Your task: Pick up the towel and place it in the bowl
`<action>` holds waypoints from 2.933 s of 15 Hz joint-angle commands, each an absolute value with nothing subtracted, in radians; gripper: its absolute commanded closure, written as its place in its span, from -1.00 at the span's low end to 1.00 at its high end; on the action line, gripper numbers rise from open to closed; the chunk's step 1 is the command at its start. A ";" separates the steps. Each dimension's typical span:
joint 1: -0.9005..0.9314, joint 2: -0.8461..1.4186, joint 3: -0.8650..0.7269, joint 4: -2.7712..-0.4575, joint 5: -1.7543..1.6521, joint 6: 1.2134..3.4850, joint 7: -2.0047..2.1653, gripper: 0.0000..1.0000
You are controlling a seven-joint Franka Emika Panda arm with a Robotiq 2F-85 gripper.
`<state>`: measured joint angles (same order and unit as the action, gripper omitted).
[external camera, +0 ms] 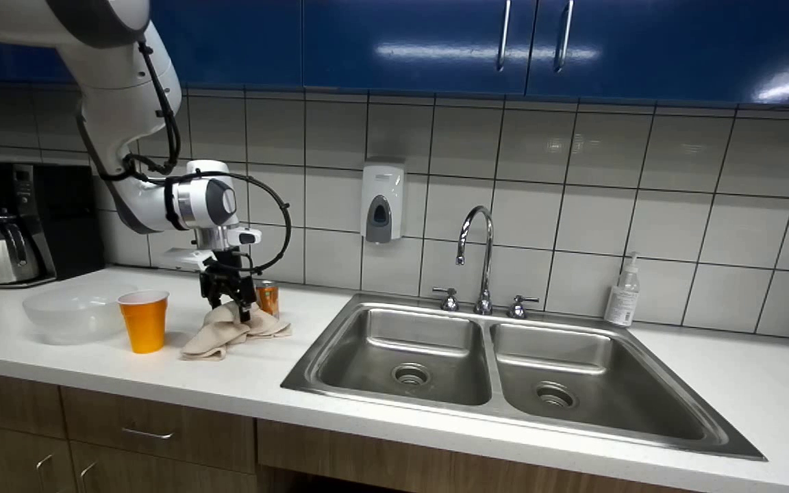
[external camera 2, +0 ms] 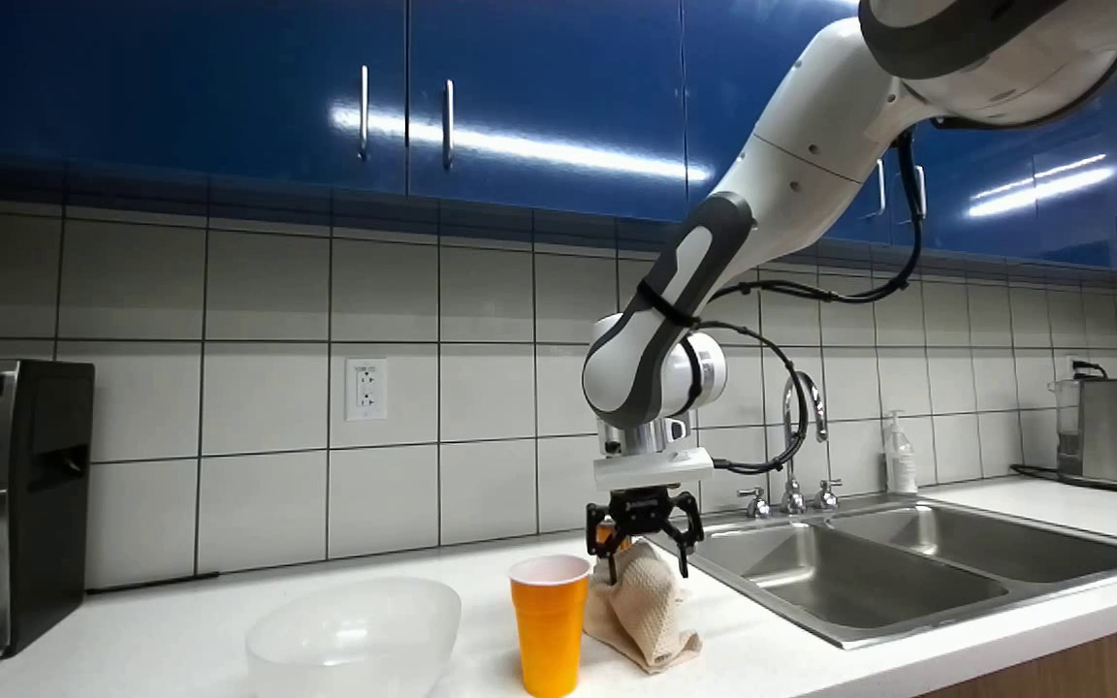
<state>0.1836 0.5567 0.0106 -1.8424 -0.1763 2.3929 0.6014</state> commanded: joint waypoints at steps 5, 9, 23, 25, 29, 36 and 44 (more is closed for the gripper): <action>0.195 0.561 -0.009 -1.831 -0.132 2.362 0.556 -0.50; 0.196 0.551 -0.012 -1.842 -0.124 2.370 0.548 0.02; 0.224 0.474 -0.014 -1.920 -0.150 2.390 0.526 0.97; 0.247 0.428 -0.018 -1.956 -0.174 2.405 0.533 0.97; 0.272 0.317 -0.014 -2.037 -0.225 2.434 0.540 0.97; 0.241 0.143 -0.005 -2.143 -0.271 2.486 0.543 0.97; 0.197 -0.040 0.025 -2.252 -0.323 2.570 0.549 0.97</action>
<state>0.2340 0.0510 -0.0073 -2.1827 -0.2889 2.5361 0.5468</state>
